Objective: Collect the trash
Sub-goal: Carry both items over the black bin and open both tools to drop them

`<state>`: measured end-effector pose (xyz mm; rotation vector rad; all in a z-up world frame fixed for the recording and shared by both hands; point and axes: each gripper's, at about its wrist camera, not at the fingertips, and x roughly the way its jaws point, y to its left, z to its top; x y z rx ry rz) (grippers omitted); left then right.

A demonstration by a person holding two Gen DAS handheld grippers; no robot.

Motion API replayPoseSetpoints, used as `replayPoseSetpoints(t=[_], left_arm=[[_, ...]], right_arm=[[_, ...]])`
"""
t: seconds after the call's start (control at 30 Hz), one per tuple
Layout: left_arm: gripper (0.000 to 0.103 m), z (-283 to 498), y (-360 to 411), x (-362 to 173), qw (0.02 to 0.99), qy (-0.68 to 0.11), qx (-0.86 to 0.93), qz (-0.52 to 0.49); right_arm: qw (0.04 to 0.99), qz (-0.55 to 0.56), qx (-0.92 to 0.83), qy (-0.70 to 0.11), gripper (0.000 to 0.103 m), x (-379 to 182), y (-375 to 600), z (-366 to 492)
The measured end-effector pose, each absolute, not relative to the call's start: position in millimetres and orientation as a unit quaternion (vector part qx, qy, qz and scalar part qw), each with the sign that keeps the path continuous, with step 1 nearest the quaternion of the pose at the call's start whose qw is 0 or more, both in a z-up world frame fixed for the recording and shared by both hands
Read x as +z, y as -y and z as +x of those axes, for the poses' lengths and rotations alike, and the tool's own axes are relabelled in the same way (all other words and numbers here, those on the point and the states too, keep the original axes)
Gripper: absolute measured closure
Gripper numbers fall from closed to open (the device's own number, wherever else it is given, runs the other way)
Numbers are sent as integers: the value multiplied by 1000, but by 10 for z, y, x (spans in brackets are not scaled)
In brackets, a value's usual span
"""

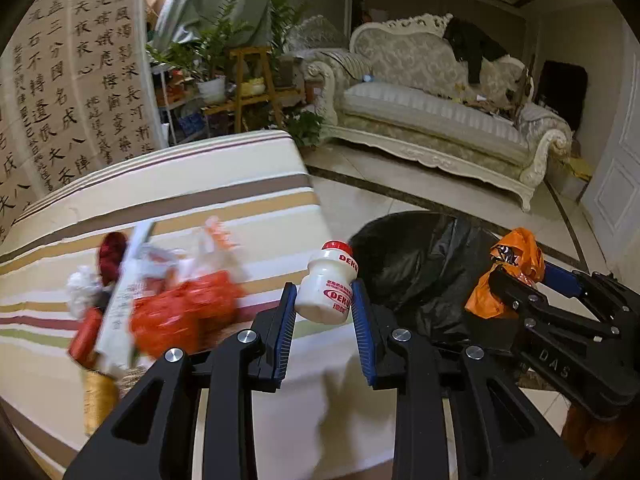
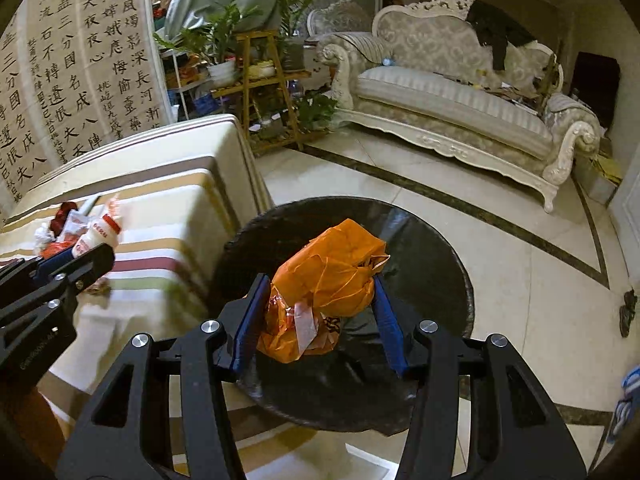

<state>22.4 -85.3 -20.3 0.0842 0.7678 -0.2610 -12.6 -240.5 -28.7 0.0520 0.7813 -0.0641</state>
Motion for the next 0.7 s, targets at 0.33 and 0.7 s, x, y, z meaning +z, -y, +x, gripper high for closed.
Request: replayPoseSetpoints(t=[0.33,0.7], left_arm=[[74,472,1318,-352,908,-392,-131,69],[46,528,1485,-420,904,-397,-130,87]], right_arm=[[916,28,-44,-397,53,-504,2729,67],[912,42,-48,-406,39,-606,2902,185]])
